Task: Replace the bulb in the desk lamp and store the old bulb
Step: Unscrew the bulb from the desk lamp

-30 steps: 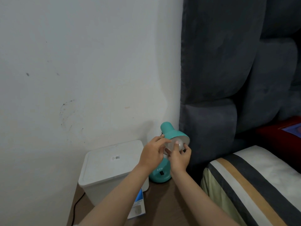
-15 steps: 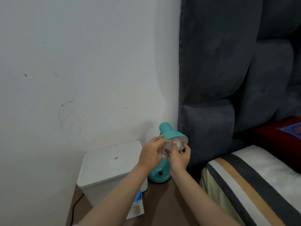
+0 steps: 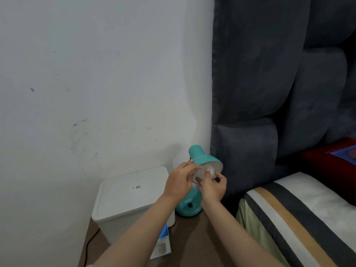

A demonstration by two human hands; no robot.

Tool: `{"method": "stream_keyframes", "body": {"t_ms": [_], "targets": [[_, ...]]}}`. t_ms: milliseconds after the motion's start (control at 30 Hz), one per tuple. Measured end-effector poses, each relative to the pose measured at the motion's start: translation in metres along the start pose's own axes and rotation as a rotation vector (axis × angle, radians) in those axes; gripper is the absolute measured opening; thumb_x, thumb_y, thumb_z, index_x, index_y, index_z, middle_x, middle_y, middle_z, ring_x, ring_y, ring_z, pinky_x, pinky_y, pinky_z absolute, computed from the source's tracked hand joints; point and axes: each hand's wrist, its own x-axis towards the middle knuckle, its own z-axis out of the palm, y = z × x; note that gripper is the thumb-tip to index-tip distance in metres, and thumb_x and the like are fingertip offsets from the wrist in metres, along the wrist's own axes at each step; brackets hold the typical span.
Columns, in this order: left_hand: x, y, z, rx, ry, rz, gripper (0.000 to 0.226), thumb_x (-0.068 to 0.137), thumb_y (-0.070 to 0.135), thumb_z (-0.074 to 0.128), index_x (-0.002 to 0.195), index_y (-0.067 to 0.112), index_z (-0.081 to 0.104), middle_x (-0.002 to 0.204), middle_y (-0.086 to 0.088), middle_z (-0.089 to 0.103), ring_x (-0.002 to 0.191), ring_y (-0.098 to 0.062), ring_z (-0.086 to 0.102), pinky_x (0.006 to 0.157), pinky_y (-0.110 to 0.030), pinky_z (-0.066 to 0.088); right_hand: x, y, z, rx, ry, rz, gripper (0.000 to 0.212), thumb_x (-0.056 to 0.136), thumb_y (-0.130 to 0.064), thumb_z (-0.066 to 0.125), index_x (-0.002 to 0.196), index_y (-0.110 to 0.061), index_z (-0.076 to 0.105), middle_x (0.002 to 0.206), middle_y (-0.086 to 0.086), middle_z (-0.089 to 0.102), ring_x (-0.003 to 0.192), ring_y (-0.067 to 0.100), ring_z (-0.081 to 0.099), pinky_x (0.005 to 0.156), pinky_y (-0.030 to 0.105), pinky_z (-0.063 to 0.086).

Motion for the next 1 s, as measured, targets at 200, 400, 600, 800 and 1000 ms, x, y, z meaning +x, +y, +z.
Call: {"method": "stream_keyframes", "body": {"t_ms": [200, 400, 600, 800, 1000], "targets": [[0.0, 0.0, 0.001, 0.0, -0.002, 0.001, 0.036, 0.083, -0.003, 0.055, 0.107, 0.022, 0.066, 0.111, -0.003, 0.066, 0.108, -0.014, 0.058, 0.084, -0.019, 0.047, 0.0, -0.005, -0.004, -0.036, -0.085, -0.136, 0.042, 0.074, 0.005, 0.074, 0.105, -0.018, 0.058, 0.116, 0.007, 0.058, 0.108, 0.023, 0.058, 0.078, 0.023, 0.051], [0.0, 0.002, -0.001, 0.003, 0.009, 0.006, 0.034, 0.085, -0.002, 0.055, 0.107, 0.021, 0.067, 0.11, -0.004, 0.066, 0.108, -0.014, 0.059, 0.083, -0.014, 0.045, 0.0, -0.001, -0.003, 0.01, -0.002, -0.064, 0.049, 0.082, -0.016, 0.073, 0.127, -0.019, 0.054, 0.129, 0.005, 0.058, 0.115, 0.023, 0.059, 0.097, 0.041, 0.051], [0.001, 0.002, -0.001, 0.011, -0.003, -0.014, 0.036, 0.084, -0.003, 0.054, 0.107, 0.023, 0.066, 0.109, -0.002, 0.066, 0.098, -0.013, 0.06, 0.078, -0.012, 0.044, 0.004, 0.003, -0.005, 0.014, -0.025, -0.026, 0.049, 0.078, -0.006, 0.076, 0.122, -0.014, 0.057, 0.127, 0.013, 0.06, 0.112, 0.026, 0.061, 0.097, 0.04, 0.051], [0.001, 0.004, -0.001, 0.019, -0.001, -0.006, 0.036, 0.083, -0.003, 0.055, 0.106, 0.021, 0.066, 0.106, -0.002, 0.066, 0.09, -0.012, 0.059, 0.074, -0.012, 0.042, 0.001, -0.007, -0.006, -0.011, -0.066, -0.093, 0.054, 0.073, 0.013, 0.07, 0.119, -0.012, 0.057, 0.127, 0.012, 0.057, 0.116, 0.026, 0.057, 0.093, 0.033, 0.05], [0.001, 0.004, -0.001, 0.021, -0.004, -0.015, 0.036, 0.082, -0.005, 0.054, 0.105, 0.02, 0.066, 0.105, -0.001, 0.066, 0.086, -0.01, 0.058, 0.071, -0.01, 0.042, -0.001, 0.003, -0.007, -0.029, -0.07, -0.055, 0.064, 0.072, 0.003, 0.077, 0.123, -0.023, 0.05, 0.131, 0.008, 0.056, 0.116, 0.026, 0.058, 0.097, 0.046, 0.051]]}}
